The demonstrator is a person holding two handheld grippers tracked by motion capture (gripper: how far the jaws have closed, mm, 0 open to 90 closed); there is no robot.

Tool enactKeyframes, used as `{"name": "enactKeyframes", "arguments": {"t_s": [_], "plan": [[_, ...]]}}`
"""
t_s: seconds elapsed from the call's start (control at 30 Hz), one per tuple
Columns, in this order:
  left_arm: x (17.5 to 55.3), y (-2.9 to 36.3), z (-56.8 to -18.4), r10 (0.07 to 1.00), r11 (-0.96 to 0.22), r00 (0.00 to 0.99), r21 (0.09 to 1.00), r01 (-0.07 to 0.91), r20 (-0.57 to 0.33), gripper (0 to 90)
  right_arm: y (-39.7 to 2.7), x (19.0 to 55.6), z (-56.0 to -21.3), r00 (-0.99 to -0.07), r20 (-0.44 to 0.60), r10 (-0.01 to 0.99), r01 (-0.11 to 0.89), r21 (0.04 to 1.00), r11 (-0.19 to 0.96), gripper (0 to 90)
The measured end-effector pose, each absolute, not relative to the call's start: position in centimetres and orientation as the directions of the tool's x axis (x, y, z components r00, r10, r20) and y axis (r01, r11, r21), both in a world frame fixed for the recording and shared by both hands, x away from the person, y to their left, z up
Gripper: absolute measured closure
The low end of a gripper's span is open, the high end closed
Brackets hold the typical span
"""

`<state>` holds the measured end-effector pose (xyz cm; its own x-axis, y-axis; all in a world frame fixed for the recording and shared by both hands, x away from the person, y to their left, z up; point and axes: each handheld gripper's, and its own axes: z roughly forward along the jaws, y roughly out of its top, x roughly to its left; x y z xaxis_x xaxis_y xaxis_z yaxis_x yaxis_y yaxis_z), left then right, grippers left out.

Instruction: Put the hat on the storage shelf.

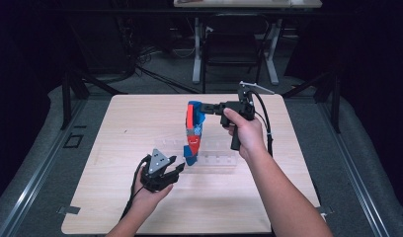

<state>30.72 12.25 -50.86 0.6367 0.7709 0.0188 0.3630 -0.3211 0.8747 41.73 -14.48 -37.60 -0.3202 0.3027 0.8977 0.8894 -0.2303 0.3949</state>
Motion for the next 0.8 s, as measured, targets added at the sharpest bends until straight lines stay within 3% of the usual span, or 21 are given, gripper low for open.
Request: {"name": "enactKeyframes", "arguments": {"t_s": [0.3, 0.8], "plan": [[30.8, 11.9, -51.0, 0.768, -0.322, 0.640, 0.874, 0.365, 0.016, 60.6, -14.8, 41.9, -38.9, -0.305, 0.891, 0.336, 0.890, 0.392, -0.234, 90.0], [30.6, 12.2, -51.1, 0.776, -0.321, 0.631, 0.871, 0.372, 0.017, 60.6, -17.7, 41.4, -41.3, -0.256, 0.806, 0.534, 0.875, 0.428, -0.226, 90.0]]}}
